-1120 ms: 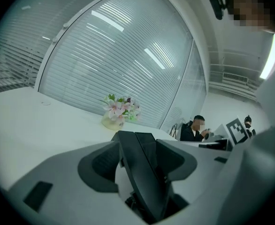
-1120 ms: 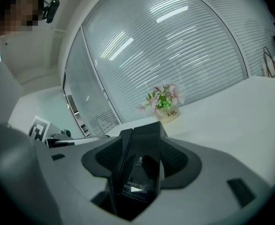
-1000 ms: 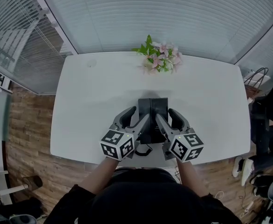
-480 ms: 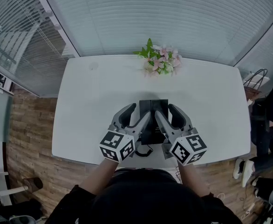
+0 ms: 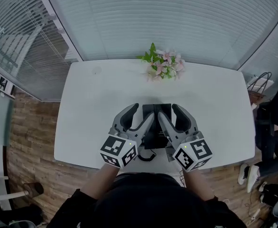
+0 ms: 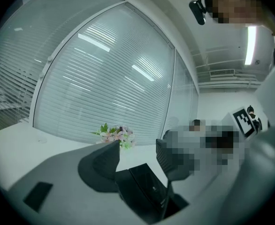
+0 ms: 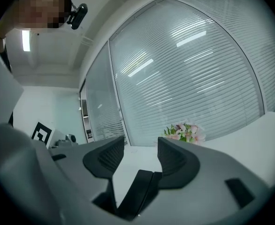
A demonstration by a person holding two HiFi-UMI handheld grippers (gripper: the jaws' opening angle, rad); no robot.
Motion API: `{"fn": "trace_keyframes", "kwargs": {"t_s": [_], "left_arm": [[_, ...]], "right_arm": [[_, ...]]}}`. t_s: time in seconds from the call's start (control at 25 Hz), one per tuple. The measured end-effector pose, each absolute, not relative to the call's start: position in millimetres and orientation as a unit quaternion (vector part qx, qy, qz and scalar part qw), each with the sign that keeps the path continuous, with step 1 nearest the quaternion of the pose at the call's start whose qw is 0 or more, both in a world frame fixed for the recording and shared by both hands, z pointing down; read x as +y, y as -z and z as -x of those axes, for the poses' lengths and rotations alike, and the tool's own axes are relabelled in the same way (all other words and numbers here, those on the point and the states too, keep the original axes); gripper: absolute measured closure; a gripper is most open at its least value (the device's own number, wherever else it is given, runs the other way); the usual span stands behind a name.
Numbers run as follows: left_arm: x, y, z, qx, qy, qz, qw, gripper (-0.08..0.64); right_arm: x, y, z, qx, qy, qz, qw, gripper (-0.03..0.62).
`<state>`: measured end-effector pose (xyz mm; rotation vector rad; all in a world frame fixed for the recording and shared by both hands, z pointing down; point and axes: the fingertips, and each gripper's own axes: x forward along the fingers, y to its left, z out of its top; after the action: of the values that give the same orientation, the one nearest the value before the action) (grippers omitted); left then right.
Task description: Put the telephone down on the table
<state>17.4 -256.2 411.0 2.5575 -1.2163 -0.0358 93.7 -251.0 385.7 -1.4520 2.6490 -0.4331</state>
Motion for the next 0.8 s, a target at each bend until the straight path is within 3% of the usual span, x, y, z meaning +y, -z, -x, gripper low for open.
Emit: {"fn": "trace_keyframes", "kwargs": {"t_s": [0.8], "left_arm": [[-260,-365,-10,-0.421,0.046,-0.899,0.108,0.351]], "right_arm": [[-252,-340,-92,0.872,0.084,0.477,0.073,0.393]]}}
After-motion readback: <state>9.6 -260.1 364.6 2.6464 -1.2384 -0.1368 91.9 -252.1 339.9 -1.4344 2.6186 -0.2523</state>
